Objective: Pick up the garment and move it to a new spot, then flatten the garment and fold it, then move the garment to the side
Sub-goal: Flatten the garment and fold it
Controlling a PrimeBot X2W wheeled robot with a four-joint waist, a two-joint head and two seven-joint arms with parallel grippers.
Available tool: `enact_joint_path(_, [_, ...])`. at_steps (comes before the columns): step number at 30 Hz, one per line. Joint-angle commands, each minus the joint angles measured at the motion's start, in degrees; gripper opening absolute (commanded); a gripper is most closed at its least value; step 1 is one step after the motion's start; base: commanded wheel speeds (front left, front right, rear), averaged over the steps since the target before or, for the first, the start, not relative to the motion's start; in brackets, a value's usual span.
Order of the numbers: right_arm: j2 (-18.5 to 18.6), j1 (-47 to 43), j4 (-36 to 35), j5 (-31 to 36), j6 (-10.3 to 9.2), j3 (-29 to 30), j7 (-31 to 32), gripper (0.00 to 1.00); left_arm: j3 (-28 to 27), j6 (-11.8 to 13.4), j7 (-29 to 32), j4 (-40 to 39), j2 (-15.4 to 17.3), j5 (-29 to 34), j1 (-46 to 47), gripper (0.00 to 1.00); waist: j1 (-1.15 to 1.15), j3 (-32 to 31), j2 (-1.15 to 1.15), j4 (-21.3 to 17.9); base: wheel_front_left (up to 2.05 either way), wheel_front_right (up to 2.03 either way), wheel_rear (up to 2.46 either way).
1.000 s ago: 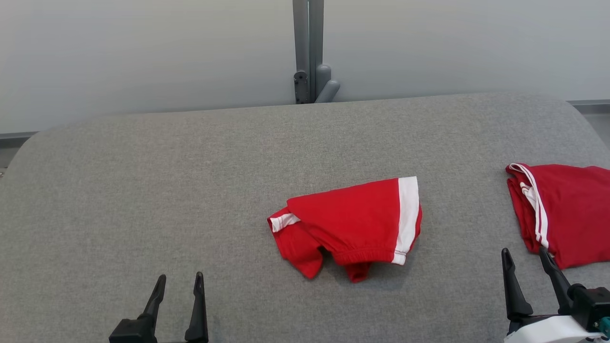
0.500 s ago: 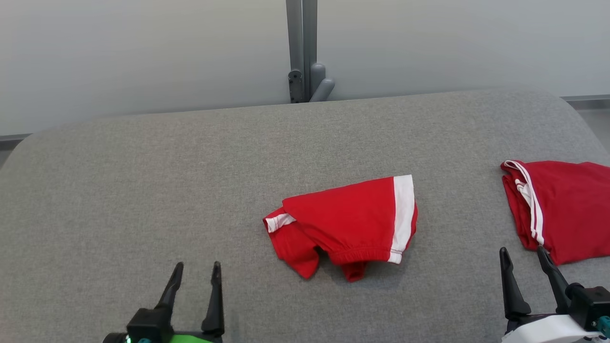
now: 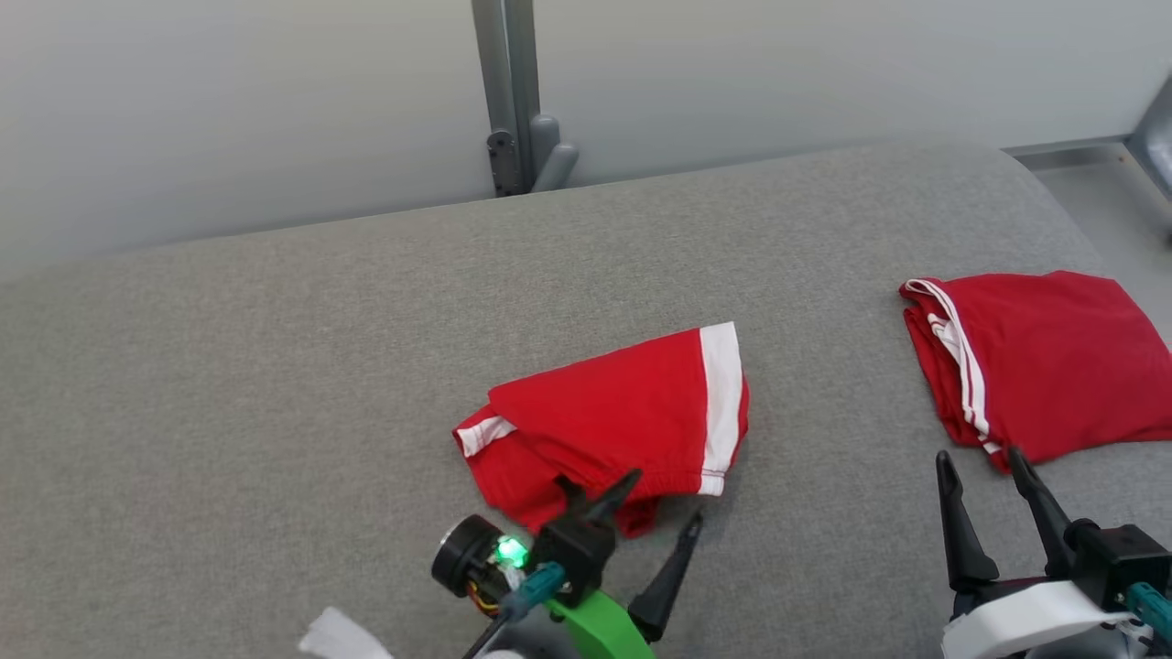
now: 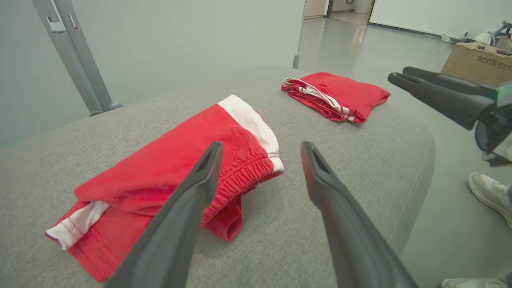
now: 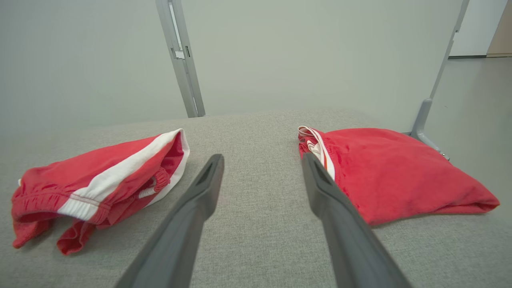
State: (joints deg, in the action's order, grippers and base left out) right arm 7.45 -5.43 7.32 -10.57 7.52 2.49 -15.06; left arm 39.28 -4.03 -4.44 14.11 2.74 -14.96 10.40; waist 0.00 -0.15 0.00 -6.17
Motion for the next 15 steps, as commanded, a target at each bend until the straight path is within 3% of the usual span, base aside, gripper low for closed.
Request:
enact_joint_path(1, [-0.16,0.51,0.11,-0.41,-0.07,-0.25,-0.16,1.0,0.73,0.09,0.7,0.73,0.31,-0.2,1.41,1.0,0.0,0.84,0.0,-2.33,0.0,0.0,0.0])
enact_joint_path(7, [-0.82,1.18,0.28,-0.87,-0.07,-0.59,-0.16,1.0,5.16,2.06,3.17,5.95,0.3,-0.89,6.53,1.0,0.0,1.9,0.0,-6.77,0.0,0.0,0.0])
enact_joint_path(15, [-1.88,1.63,0.28,-1.36,-0.07,-0.03,-0.16,1.0,6.15,4.44,5.79,14.13,1.75,2.61,11.58,1.0,0.0,3.52,0.0,-9.97,0.0,0.0,0.0])
